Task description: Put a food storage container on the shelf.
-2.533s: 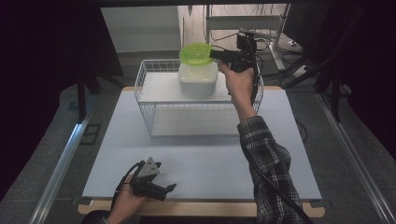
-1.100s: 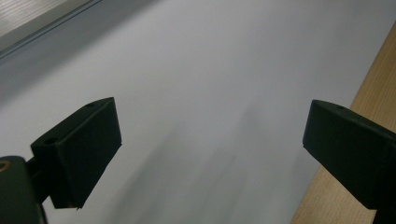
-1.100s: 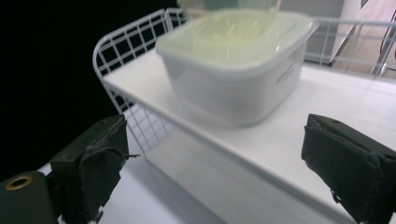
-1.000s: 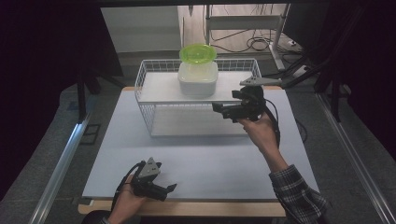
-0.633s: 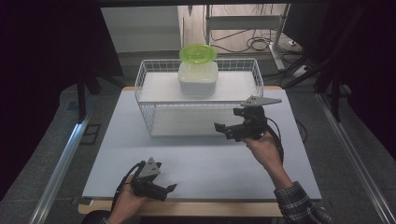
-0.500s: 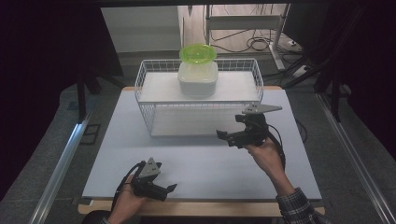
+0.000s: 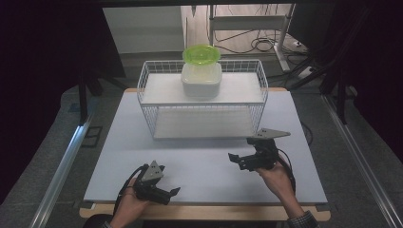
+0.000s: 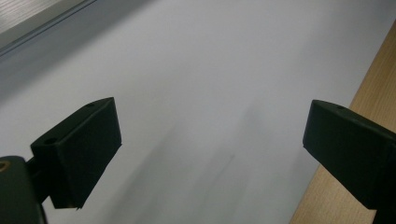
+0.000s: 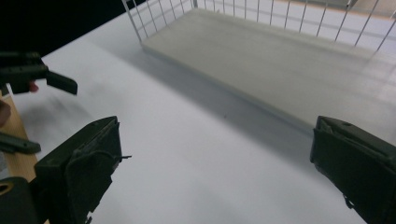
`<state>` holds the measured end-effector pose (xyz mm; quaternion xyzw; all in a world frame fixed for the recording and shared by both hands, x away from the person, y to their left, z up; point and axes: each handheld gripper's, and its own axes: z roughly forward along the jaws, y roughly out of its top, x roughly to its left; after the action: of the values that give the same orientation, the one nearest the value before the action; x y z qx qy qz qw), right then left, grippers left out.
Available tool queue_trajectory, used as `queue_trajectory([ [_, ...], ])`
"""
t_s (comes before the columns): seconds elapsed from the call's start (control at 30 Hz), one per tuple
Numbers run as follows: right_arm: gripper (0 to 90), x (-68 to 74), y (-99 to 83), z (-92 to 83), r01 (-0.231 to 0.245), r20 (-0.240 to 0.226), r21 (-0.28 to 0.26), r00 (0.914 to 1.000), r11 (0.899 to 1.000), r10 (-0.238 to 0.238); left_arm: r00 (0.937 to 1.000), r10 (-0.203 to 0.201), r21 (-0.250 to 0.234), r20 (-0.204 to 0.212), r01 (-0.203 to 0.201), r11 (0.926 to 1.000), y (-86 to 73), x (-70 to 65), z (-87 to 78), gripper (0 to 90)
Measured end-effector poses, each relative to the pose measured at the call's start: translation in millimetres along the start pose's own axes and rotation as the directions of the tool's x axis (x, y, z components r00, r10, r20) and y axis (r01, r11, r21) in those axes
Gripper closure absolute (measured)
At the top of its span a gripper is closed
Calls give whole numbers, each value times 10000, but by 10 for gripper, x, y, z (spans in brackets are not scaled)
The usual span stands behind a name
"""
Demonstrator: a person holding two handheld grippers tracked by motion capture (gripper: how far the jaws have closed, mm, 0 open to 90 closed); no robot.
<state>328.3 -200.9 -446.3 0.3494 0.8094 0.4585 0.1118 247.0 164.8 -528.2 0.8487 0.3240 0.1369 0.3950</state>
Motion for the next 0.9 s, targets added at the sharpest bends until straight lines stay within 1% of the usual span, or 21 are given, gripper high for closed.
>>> queue_trajectory([
  [0.23,26,19,-189,16,-7,73,255,10000,9997,5,10000,33,30,29,-33,10000,-1,-5,0,39],
  [0.53,25,67,-388,18,279,357,706,9989,9971,-305,10000,37,23,50,-38,10000,0,-14,3,39],
  [0.9,14,109,-583,-13,413,659,1149,9966,9925,-491,9999,71,72,73,-71,9999,-2,-15,10,39],
])
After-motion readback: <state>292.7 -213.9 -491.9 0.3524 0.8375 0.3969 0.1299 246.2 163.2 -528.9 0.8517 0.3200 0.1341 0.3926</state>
